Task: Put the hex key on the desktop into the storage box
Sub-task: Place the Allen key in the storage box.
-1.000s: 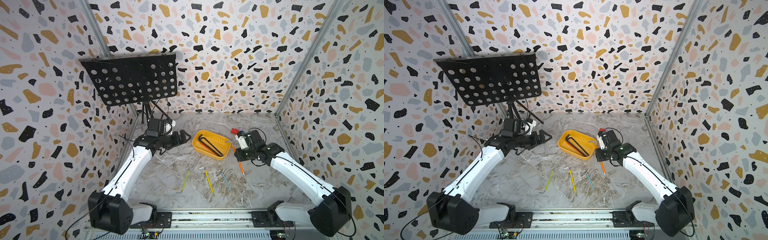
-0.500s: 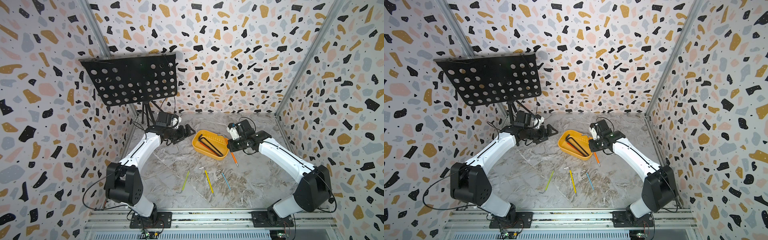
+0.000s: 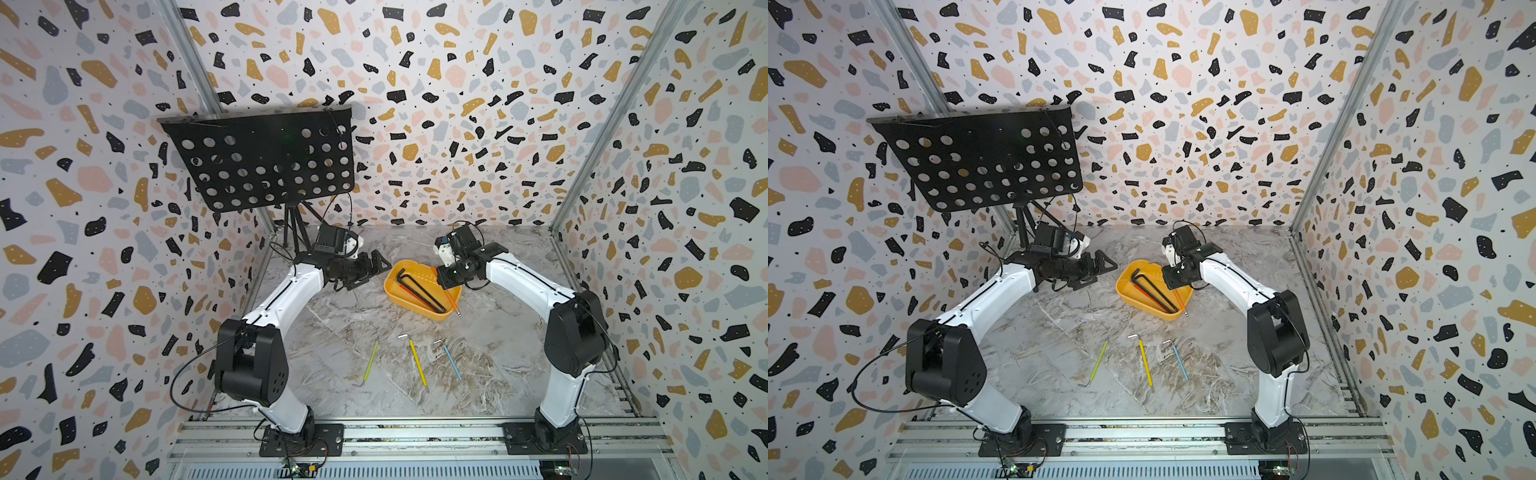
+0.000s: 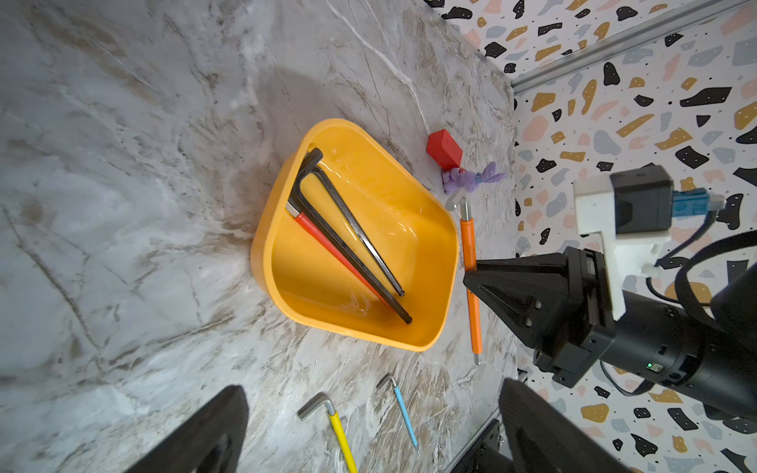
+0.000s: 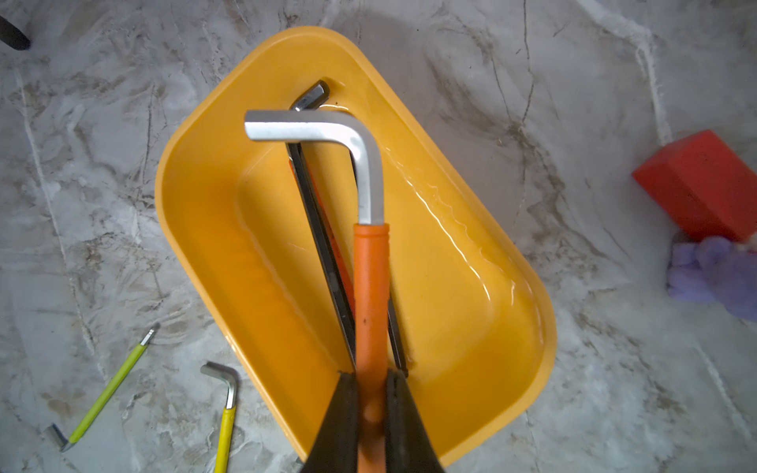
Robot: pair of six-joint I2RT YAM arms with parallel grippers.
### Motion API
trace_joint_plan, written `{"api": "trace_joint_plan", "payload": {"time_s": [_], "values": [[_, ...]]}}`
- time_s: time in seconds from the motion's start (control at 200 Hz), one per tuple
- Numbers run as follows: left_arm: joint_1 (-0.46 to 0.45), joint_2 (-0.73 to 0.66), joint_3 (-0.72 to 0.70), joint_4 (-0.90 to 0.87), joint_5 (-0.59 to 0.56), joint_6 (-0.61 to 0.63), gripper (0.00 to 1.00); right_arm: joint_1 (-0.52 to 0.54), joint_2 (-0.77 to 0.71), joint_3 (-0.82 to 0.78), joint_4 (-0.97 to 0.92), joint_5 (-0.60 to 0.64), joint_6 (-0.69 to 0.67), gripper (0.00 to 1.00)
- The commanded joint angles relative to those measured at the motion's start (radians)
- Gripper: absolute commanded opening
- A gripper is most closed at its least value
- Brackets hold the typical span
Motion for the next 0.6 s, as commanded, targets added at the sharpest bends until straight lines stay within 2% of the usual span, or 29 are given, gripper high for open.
{"api": "trace_joint_plan", "payload": {"time_s": [0.0,0.285,0.441,0.596], "values": [[0.001,-0.019,-0.015,0.022,-0.027,-0.004,1.0,0.003,0.034,0.09,-0.017,-0.006,-0.045,0.0],[0.004,-0.017,-0.018,0.021,-0.037,-0.005,1.0,0.004,0.161,0.22,-0.019,-0.012,-0.061,0.0],[0.006,-0.013,-0.019,0.022,-0.042,-0.013,1.0,0.005,0.211,0.24,0.013,-0.055,-0.045,0.0],[0.008,-0.014,-0.019,0.022,-0.043,-0.012,1.0,0.014,0.235,0.24,0.026,-0.044,-0.052,0.0]]}}
